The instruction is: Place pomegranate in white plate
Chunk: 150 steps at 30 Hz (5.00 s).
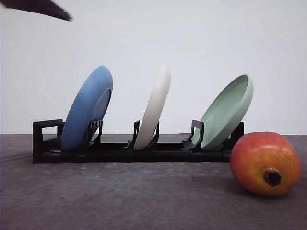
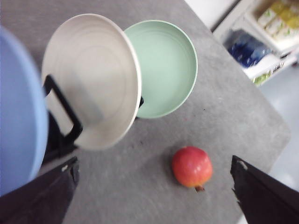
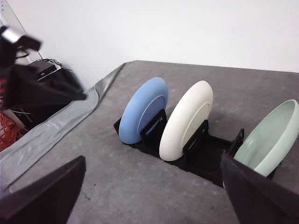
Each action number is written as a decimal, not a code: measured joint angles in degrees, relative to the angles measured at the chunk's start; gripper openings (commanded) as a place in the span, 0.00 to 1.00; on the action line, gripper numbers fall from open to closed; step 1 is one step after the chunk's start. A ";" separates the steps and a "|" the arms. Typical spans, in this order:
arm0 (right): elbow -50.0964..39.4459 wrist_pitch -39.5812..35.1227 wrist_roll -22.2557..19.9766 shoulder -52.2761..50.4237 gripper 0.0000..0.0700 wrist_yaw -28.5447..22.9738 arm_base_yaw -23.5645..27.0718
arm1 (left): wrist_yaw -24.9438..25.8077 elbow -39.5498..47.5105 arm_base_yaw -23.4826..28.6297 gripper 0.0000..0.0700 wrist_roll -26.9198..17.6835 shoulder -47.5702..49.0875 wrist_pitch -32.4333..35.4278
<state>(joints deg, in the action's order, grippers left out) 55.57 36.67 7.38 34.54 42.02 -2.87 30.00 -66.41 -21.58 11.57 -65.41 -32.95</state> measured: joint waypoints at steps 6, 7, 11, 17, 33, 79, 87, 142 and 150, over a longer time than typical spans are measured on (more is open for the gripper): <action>0.00 -0.02 0.00 0.00 0.85 0.00 0.00 | -5.66 -15.64 -5.27 0.89 -2.24 -15.66 -3.87; 0.00 0.00 0.00 0.00 0.85 0.00 0.00 | -6.38 -17.96 -5.96 0.89 -2.67 -17.97 -4.52; 0.00 0.00 0.00 0.00 0.85 0.00 0.00 | -9.24 -25.97 -8.51 0.89 -3.61 -26.70 -6.74; 0.00 0.00 0.00 0.00 0.85 0.00 0.00 | -11.09 -30.88 -11.07 0.89 -4.11 -36.06 -7.97; 0.00 0.02 0.02 0.00 0.85 0.00 0.00 | -14.99 -30.93 -14.69 0.30 -4.50 -42.34 -7.02; 0.00 0.92 -0.07 0.00 0.85 -0.02 0.00 | -27.04 -38.53 -34.38 0.00 -6.44 -19.36 -44.54; 0.00 1.62 -0.02 0.00 0.85 -0.02 0.00 | -37.43 -35.10 -42.19 0.00 -4.19 -19.37 -48.44; 0.00 6.83 -0.11 0.00 0.85 -0.06 -1.69 | -50.93 -9.62 -51.68 0.92 2.82 -36.95 -25.09; 0.00 11.95 -1.02 0.76 0.85 -3.35 -4.98 | -51.01 -9.62 -51.49 0.91 4.23 -20.48 -26.74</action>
<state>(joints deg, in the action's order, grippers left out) 55.57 48.61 6.36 35.30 38.67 -7.86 -21.02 -76.03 -73.08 15.80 -85.89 -59.69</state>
